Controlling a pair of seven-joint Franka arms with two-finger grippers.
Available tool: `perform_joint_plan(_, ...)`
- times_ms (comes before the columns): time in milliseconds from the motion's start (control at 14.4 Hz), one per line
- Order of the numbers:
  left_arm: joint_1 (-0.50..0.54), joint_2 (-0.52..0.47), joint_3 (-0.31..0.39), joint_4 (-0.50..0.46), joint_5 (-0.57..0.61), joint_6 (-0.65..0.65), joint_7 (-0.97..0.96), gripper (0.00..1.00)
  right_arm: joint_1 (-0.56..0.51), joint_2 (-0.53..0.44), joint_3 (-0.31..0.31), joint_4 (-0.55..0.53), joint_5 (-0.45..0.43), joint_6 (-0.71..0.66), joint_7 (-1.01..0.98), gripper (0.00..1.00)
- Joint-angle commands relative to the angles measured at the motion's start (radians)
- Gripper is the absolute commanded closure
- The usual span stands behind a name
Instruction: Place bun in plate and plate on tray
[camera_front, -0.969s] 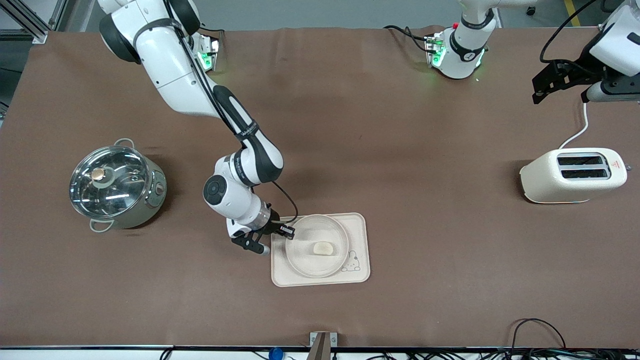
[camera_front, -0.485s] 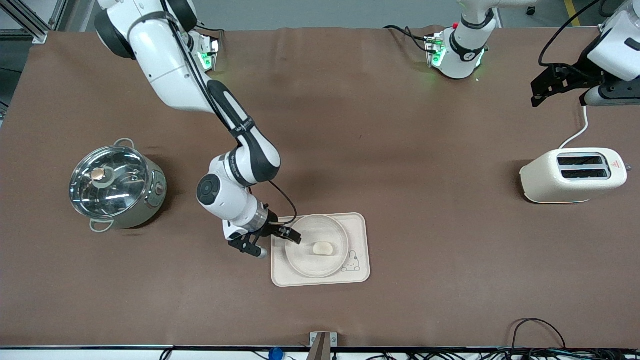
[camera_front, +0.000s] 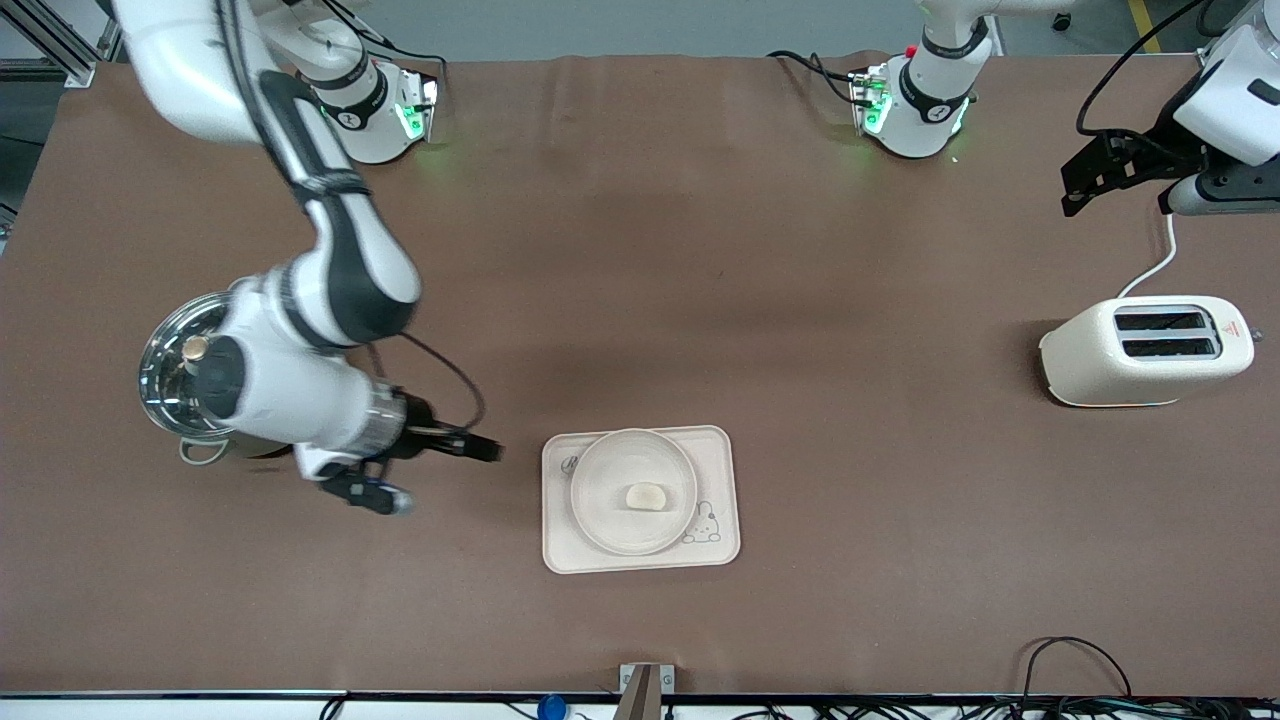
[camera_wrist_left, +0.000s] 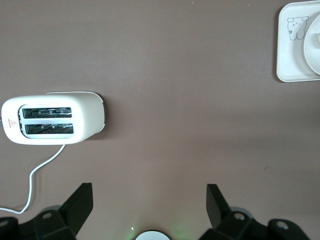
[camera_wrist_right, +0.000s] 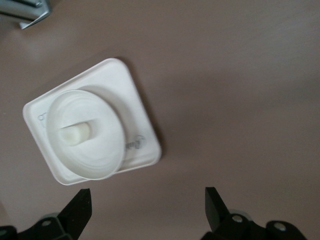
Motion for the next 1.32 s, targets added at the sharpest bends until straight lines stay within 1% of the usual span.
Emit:
perform_joint_plan(0, 0.002, -0.006, 0.0, -0.007, -0.019, 0.01, 0.006, 0.0, -0.104, -0.154, 0.02, -0.056, -0.103, -0.162, -0.069, 0.0)
perform_joint_plan(208, 0.0, -0.004, 0.0, -0.012, -0.019, 0.009, 0.011, 0.0, -0.185, -0.271, 0.02, -0.06, -0.167, -0.361, -0.181, 0.0)
perform_joint_plan(346, 0.003, -0.006, 0.0, -0.009, -0.019, 0.006, 0.02, 0.0, -0.196, -0.344, 0.02, -0.069, -0.257, -0.429, -0.196, 0.0)
perform_joint_plan(554, 0.003, -0.004, 0.0, -0.001, -0.019, 0.004, 0.022, 0.0, -0.213, -0.437, 0.02, -0.083, -0.36, -0.46, -0.236, 0.0)
perform_joint_plan(692, 0.006, -0.004, 0.0, -0.001, -0.018, 0.004, 0.022, 0.0, -0.245, -0.498, 0.02, -0.083, -0.368, -0.474, -0.311, 0.0)
perform_joint_plan(831, 0.006, -0.001, 0.0, 0.002, -0.015, 0.004, 0.022, 0.0, -0.273, -0.552, 0.012, -0.083, -0.379, -0.512, -0.338, 0.0)
perform_joint_plan(969, 0.002, 0.025, 0.0, 0.043, -0.011, -0.007, 0.016, 0.0, -0.279, -0.609, -0.003, -0.083, -0.39, -0.551, -0.414, 0.0)
perform_joint_plan(1246, -0.003, 0.029, 0.0, 0.051, -0.005, -0.016, 0.016, 0.0, -0.274, -0.621, -0.006, -0.085, -0.39, -0.552, -0.413, 0.0)
